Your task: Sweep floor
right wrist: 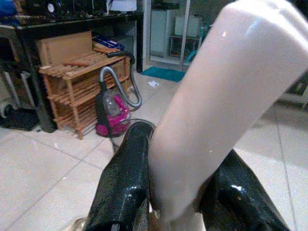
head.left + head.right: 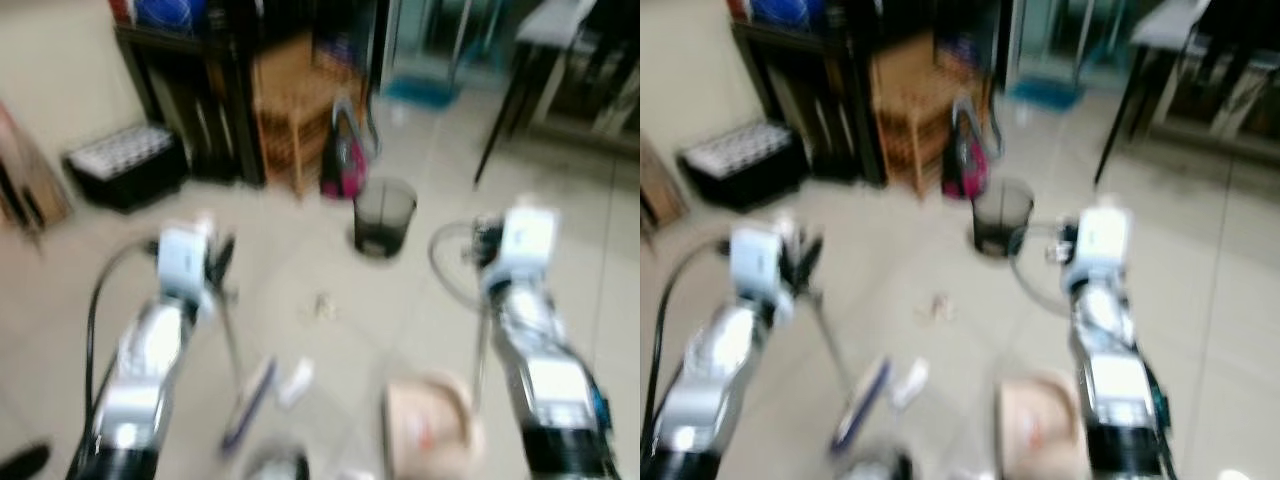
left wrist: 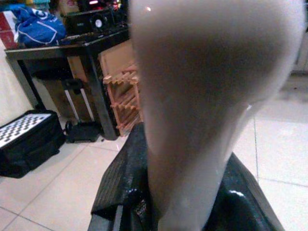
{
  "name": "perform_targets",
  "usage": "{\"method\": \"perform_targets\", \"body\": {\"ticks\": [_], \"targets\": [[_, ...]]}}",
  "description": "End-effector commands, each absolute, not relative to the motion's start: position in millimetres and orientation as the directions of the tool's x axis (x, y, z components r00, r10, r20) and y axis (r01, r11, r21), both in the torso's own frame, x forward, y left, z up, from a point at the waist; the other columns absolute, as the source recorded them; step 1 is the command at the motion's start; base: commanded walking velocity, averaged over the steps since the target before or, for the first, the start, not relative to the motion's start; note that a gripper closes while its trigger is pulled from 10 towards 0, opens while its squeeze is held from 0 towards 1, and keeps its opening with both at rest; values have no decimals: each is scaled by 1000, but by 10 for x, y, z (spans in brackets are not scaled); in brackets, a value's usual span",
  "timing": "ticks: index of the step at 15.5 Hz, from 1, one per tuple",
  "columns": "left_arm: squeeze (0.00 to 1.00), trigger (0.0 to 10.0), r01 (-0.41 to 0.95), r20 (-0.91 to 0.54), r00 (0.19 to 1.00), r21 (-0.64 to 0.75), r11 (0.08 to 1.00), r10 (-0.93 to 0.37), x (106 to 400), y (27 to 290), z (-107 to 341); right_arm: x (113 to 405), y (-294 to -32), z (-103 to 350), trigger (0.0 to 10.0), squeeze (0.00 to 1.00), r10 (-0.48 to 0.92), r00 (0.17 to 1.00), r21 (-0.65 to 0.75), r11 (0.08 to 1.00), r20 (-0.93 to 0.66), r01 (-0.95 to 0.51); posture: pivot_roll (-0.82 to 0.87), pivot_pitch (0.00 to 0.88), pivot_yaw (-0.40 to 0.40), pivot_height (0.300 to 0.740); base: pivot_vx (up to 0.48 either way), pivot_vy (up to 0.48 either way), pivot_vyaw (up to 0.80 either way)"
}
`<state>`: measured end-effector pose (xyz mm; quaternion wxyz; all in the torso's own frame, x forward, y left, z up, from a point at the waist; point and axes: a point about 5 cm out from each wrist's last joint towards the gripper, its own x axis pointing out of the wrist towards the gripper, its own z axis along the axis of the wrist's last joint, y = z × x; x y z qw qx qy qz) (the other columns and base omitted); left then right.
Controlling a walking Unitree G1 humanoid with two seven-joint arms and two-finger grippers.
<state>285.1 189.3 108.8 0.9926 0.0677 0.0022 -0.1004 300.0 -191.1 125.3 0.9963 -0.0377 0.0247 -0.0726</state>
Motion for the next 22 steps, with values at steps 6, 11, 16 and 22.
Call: {"method": "perform_targets", "body": {"ticks": [6,11,16,22], "targets": [[0,10000,197,12,979,161,967,-201,2888,1879,1206,3007,-1924,1351,10000,0,-150,989,-74,986,-14,149,1,35,49,740,0,0,0],[0,10000,181,20,982,174,968,-187,2879,1888,1221,2996,-1926,1294,10000,0,-144,988,-115,984,-54,138,-2,43,47,740,0,0,0],[0,10000,170,38,983,212,962,-182,2892,1880,1223,2972,-2015,1281,10000,0,-209,978,-125,970,6,208,-3,58,51,740,0,0,0],[0,10000,212,152,958,207,955,-245,2977,1754,1211,3017,-2031,1115,10000,0,-261,960,-136,952,100,273,1,111,52,740,0,0,0]]}}
